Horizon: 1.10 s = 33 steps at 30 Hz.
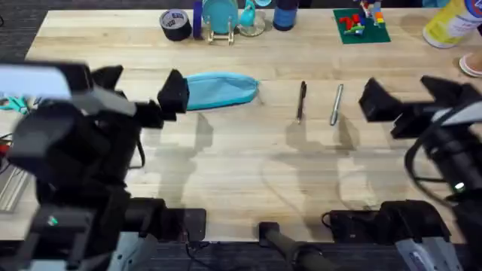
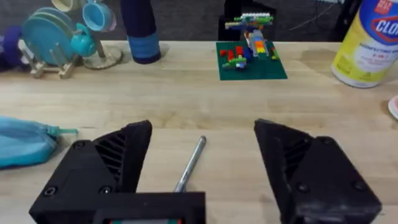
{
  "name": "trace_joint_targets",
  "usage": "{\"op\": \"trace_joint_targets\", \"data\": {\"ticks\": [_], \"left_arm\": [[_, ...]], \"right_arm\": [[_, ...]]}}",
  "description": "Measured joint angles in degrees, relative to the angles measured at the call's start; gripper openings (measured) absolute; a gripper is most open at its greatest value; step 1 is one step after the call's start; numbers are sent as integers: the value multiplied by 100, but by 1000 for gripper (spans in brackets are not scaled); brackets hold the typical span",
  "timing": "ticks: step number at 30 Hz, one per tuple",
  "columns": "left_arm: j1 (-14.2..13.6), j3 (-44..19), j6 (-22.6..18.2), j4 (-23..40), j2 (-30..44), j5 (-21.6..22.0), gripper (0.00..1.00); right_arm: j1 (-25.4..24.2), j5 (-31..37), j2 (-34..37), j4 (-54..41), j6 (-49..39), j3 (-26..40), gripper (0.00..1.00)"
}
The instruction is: Unzip the bag, pick up the pens from the table one at a time and place them inside, then zip the bag closed.
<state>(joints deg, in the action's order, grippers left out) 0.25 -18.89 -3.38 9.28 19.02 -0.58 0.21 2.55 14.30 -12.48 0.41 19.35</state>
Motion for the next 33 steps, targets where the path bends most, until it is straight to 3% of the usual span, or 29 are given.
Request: {"op": "trace_joint_targets", "data": {"ticks": [1, 2, 5, 6, 11, 15, 20, 23, 28, 33], "left_arm": [[0, -178, -72, 9, 233, 0, 992], [0, -1249, -472, 63, 1500, -89, 991], [0, -1951, -865, 233, 2249, -307, 991], [0, -3217, -1550, 1080, 3490, -763, 991], [0, -4280, -2080, 2065, 4435, -1215, 991], [0, -4669, -2626, 2631, 4805, -1516, 990], [0, -4708, -3643, 3306, 4864, -1831, 992], [0, -4708, -4045, 3402, 4864, -1943, 993], [-2, -4717, -4386, 3592, 4864, -2327, 993], [0, -4717, -4454, 3662, 4864, -2541, 993]], "right_arm": [[0, 0, 246, -21, 1, 220, 996], [0, -106, 1564, -288, 2, 1413, 995], [0, -229, 2317, -679, 2, 2208, 996], [5, -367, 3511, -1647, 2, 3584, 996], [11, -539, 4232, -2385, 2, 4538, 996], [15, -618, 4394, -2538, 2, 4772, 996], [15, -663, 4395, -2682, 2, 4781, 996], [15, -669, 4395, -2748, 2, 4781, 996], [15, -671, 4395, -2869, 2, 4785, 996], [15, -671, 4394, -2871, 2, 4790, 996]]}}
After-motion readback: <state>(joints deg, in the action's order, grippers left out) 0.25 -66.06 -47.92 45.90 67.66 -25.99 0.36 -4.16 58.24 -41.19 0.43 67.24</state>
